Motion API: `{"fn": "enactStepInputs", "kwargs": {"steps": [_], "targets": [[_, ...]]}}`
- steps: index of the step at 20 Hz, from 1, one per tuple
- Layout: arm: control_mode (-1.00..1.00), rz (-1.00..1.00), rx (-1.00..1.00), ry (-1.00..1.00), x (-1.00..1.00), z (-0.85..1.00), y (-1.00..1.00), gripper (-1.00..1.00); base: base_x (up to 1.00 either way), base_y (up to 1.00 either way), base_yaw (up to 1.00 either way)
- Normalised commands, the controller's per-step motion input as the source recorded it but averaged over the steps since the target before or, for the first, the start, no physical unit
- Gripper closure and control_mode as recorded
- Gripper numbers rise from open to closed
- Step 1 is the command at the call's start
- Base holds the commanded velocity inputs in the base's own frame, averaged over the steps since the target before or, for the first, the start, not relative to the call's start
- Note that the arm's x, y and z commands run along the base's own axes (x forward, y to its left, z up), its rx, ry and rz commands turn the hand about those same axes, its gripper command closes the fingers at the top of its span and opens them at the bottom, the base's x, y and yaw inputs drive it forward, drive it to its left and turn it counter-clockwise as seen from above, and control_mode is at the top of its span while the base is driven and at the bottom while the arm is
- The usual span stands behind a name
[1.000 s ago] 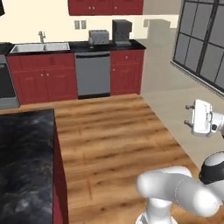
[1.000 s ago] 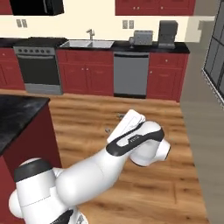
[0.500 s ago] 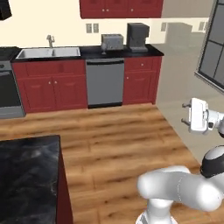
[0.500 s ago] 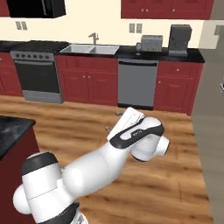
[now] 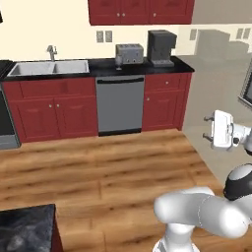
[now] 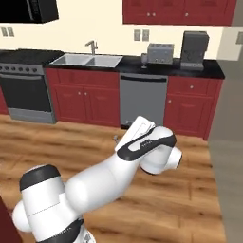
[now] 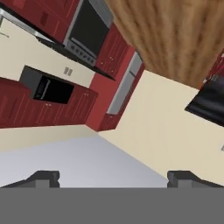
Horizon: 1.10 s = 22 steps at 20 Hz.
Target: Retrieve the wine glasses from the counter and place one next to each plate.
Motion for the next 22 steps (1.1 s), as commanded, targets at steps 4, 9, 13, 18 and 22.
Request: {"fn": "enactStepInputs", "kwargs": {"steps": [4, 9, 13, 18, 22], "targets": [[1.00, 0.00, 0.00, 0.00, 0.00, 0.00, 0.00, -1.00, 1.00, -0.01, 0.00], [1.00, 0.00, 0.00, 0.00, 0.00, 0.00, 0.00, -1.00, 1.00, 0.37, 0.00], [1.00, 0.00, 0.00, 0.00, 0.00, 0.00, 0.00, -1.00, 1.00, 0.30, 0.00], [1.00, 0.00, 0.00, 0.00, 0.00, 0.00, 0.00, -1.00, 1.00, 0.54, 0.00], [1.00, 0.00, 0.00, 0.00, 0.00, 0.00, 0.00, -1.00, 1.00, 0.41, -0.04]]}}
